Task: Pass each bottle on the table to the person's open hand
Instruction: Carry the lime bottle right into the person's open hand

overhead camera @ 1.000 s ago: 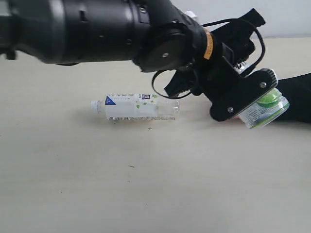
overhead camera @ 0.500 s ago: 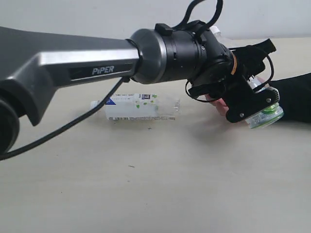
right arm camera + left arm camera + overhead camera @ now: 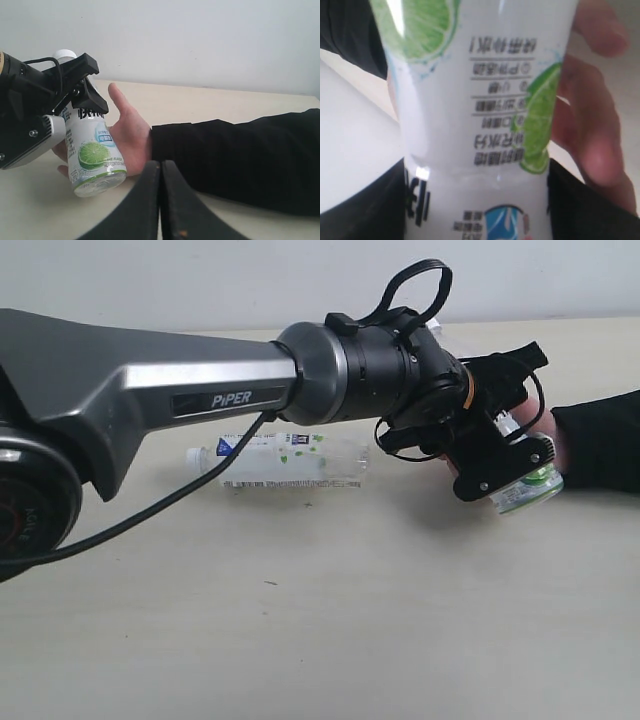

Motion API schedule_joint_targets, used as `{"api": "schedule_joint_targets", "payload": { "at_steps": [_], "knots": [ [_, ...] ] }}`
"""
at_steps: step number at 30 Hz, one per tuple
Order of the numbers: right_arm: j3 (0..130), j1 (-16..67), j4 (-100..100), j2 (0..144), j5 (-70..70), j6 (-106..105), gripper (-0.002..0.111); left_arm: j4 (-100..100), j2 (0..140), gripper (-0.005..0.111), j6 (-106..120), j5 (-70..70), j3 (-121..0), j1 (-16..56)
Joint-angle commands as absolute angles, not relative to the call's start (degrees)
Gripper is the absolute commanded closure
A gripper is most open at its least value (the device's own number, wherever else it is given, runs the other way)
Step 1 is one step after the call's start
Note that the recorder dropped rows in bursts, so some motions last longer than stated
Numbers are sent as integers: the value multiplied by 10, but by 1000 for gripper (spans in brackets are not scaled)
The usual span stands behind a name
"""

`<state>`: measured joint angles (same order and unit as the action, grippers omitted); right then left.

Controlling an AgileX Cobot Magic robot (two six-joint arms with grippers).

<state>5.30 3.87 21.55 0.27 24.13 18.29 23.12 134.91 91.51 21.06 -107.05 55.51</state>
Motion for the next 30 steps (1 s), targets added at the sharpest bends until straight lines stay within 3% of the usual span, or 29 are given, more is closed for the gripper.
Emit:
{"api": "schedule_joint_targets", "payload": {
  "at_steps": [1, 6, 9, 21, 30],
  "knots": [
    [50, 37, 216, 0, 237, 183, 108, 233, 1346, 96, 907, 212, -1073, 552],
    [50, 37, 214, 0, 237, 183, 108, 233, 1346, 59, 893, 212, -1073, 552],
    [50, 37, 214, 0, 237, 183, 108, 233, 1346, 45, 893, 212, -1073, 552],
    [50, 37, 214, 0, 237, 183, 108, 233, 1346, 25, 893, 206, -1073, 552],
    [50, 37, 214, 0, 237, 183, 108, 249, 1344, 24, 889, 208, -1073, 552]
  ]
}}
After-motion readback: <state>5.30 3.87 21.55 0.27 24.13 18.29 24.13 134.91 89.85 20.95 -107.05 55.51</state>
